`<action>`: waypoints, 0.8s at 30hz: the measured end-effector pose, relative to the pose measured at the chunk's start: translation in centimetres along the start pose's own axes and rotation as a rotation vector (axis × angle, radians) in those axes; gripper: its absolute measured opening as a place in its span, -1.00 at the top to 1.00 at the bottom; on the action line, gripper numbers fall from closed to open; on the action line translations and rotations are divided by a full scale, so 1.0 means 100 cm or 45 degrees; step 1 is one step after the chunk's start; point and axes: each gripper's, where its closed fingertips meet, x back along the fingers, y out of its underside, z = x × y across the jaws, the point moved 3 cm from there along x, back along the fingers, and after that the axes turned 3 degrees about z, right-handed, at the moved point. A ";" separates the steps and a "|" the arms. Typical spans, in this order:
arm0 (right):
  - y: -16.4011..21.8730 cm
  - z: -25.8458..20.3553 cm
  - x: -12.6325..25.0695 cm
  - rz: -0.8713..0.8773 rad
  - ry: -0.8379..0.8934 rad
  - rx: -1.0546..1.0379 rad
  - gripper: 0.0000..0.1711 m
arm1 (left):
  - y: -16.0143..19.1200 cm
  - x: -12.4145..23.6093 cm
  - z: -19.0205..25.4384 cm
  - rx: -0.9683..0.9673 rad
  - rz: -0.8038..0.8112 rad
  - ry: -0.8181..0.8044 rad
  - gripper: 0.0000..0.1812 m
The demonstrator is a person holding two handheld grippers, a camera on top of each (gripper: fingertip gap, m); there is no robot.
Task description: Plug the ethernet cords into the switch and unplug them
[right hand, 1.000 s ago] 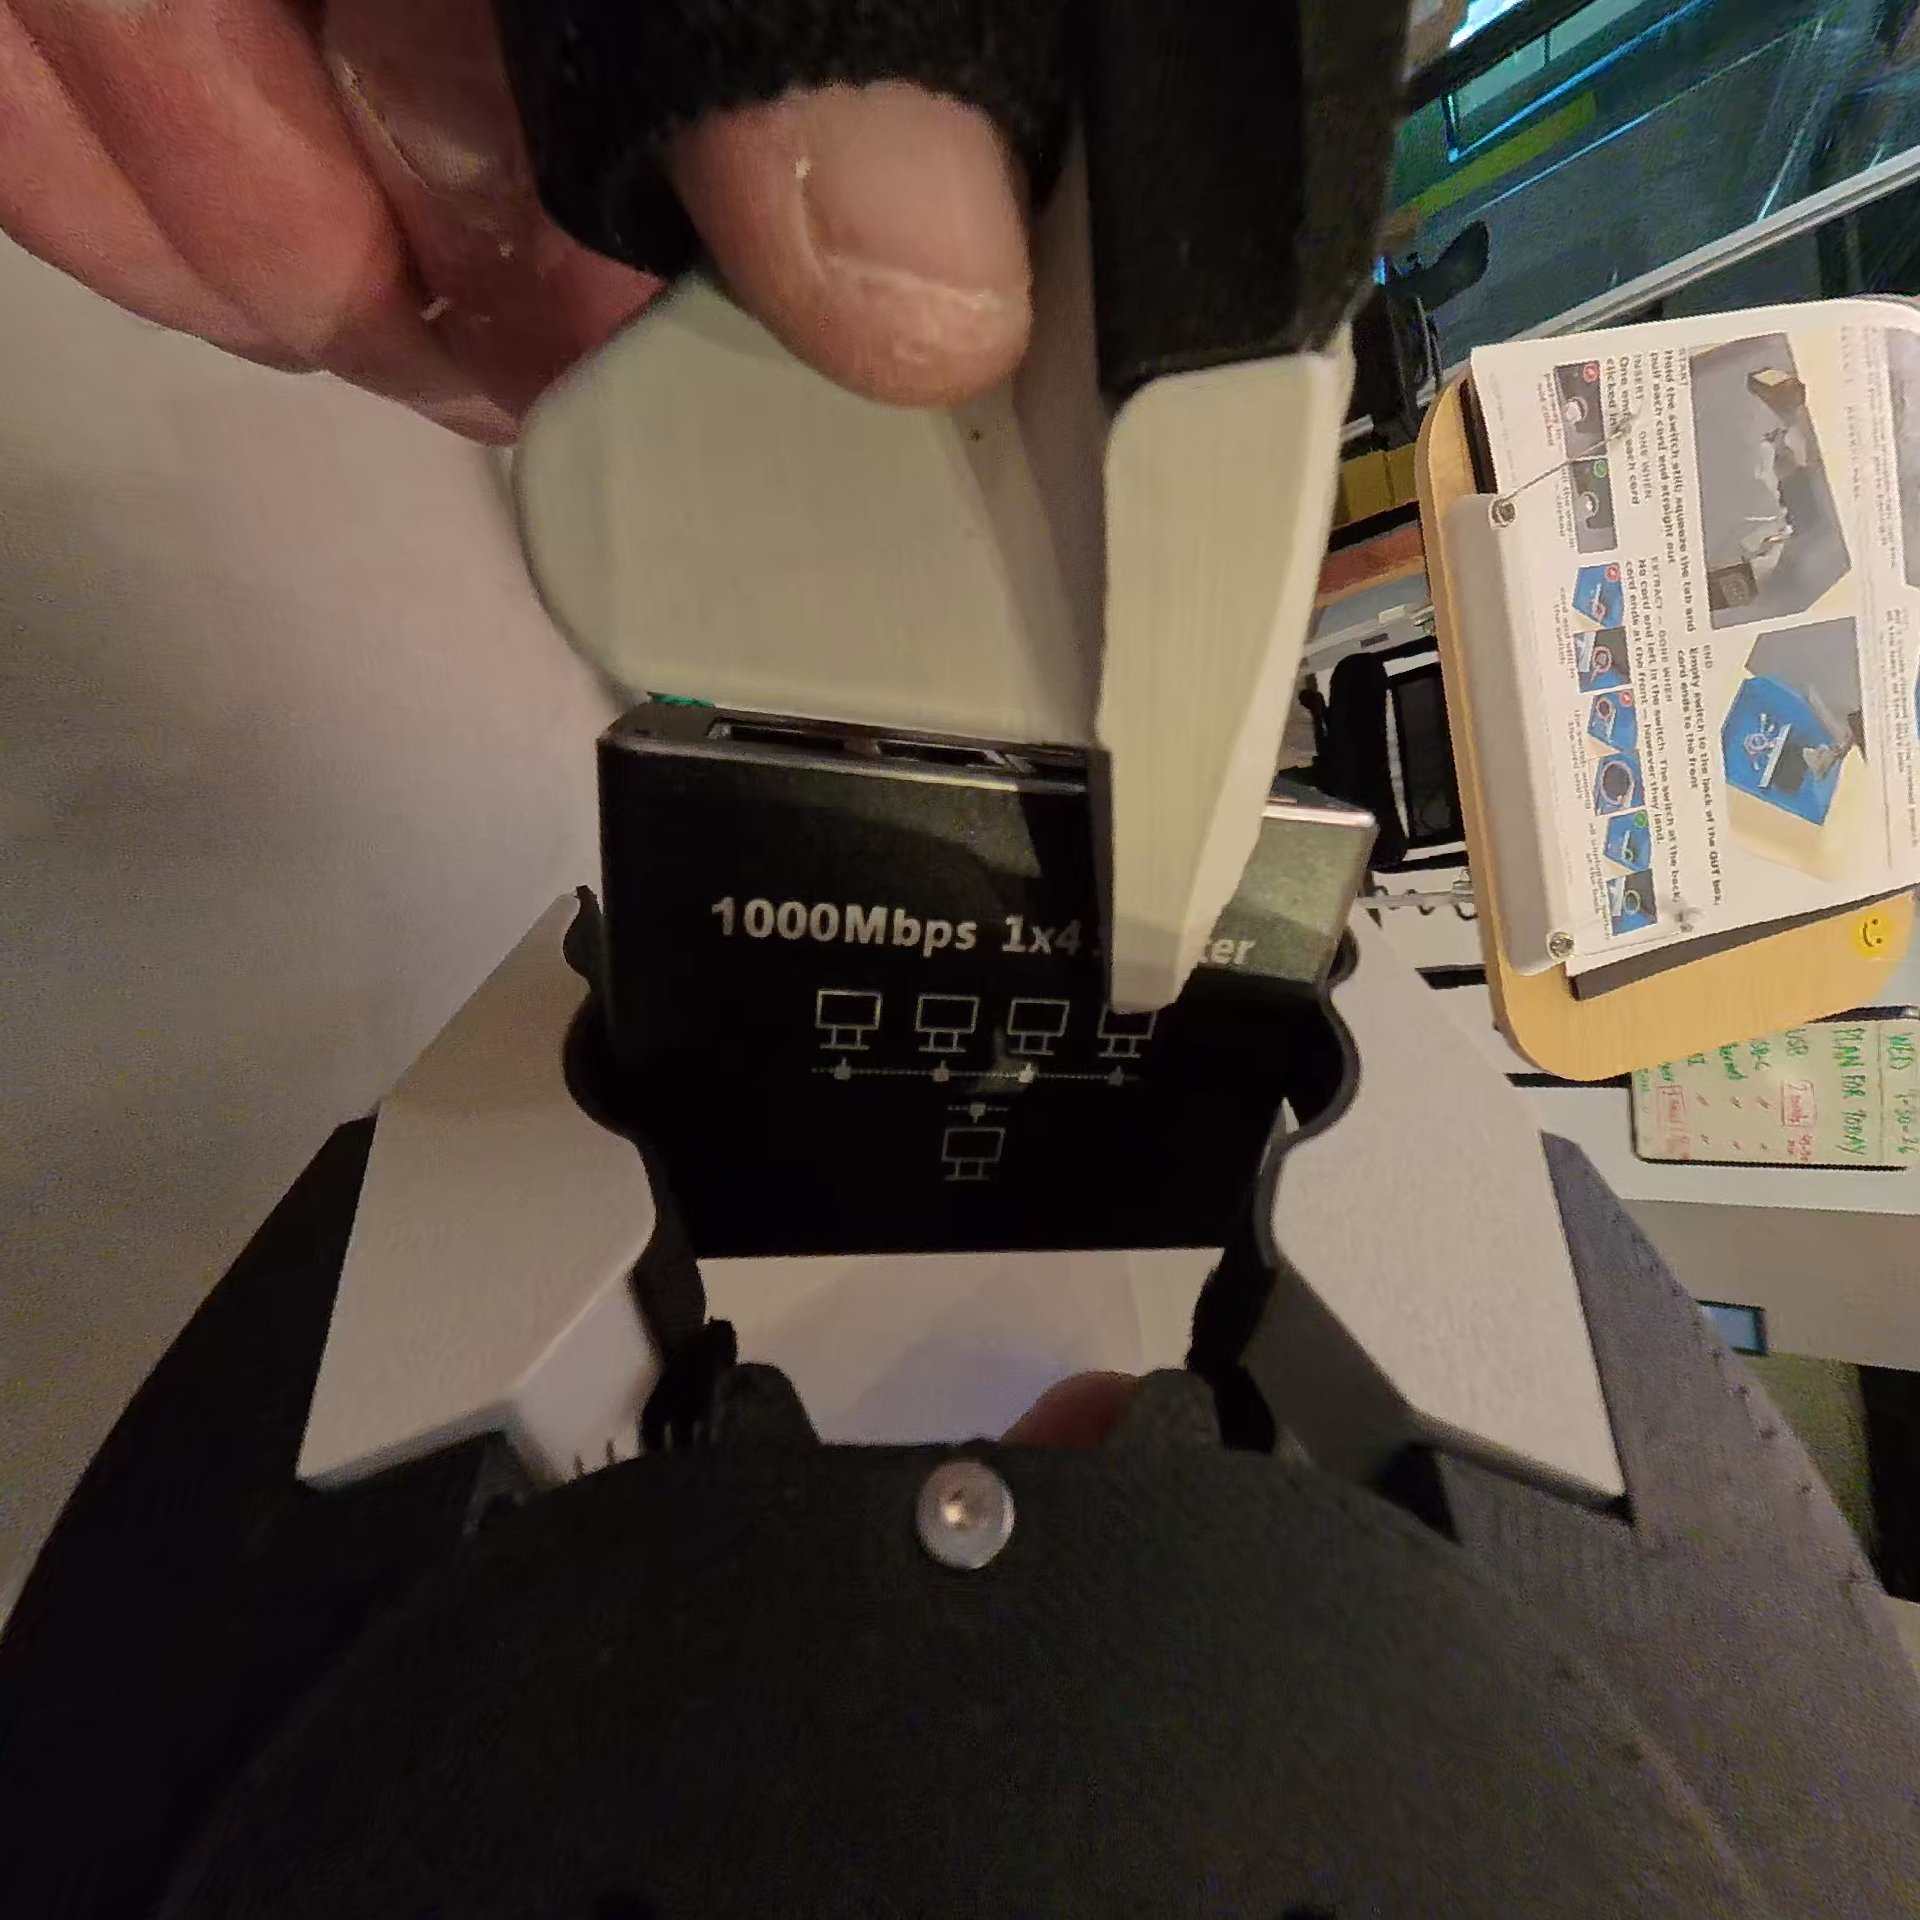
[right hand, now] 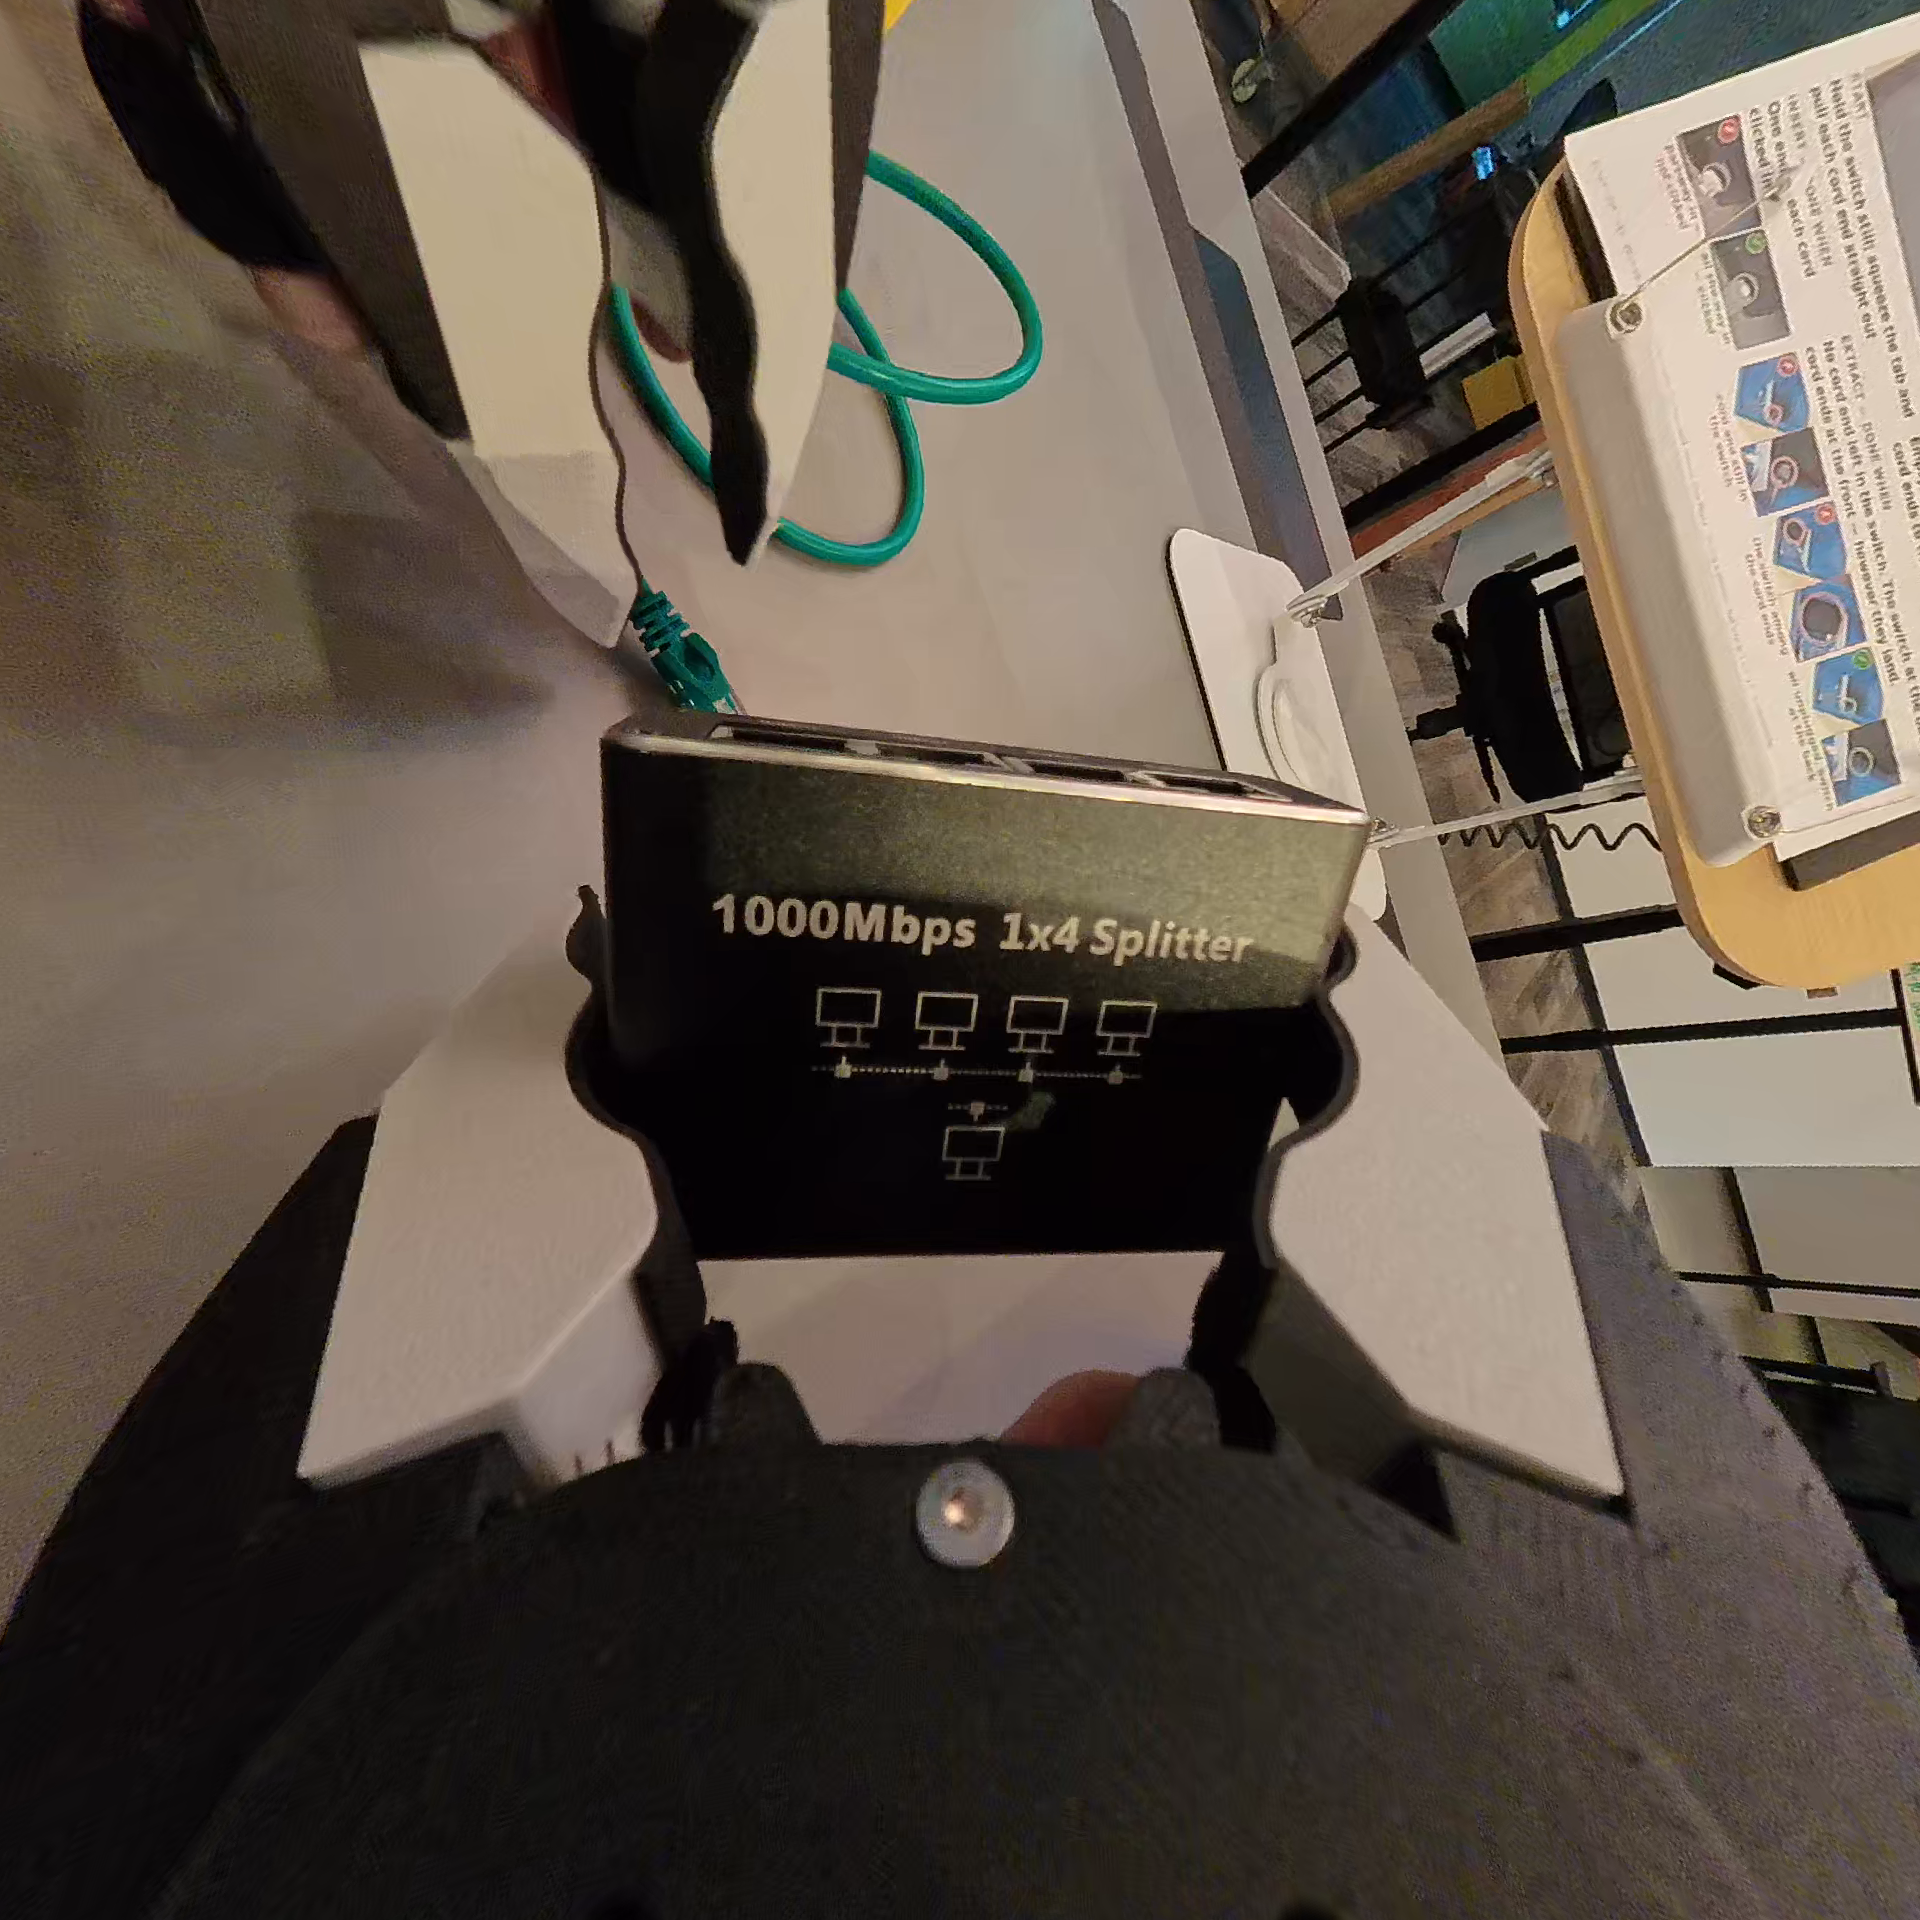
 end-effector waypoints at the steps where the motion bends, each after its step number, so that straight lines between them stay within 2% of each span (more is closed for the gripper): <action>1: 0.000 0.000 0.000 0.000 -0.003 -0.001 -0.50 | 0.003 -0.004 0.000 0.016 -0.023 -0.004 0.61; 4: 0.000 -0.002 0.000 0.007 -0.011 -0.001 -0.50 | 0.007 -0.015 0.003 0.061 -0.037 -0.014 0.69; 6: -0.001 -0.002 0.001 0.012 -0.013 0.002 -0.50 | 0.006 -0.020 0.005 0.085 0.003 -0.016 0.85; 11: -0.001 -0.002 0.002 0.014 -0.018 0.006 -0.50 | 0.004 -0.021 -0.001 0.080 0.034 -0.052 0.87; 24: 0.007 -0.027 -0.005 -0.010 -0.235 -0.047 -0.49 | -0.043 0.049 0.006 -0.214 0.268 0.031 0.88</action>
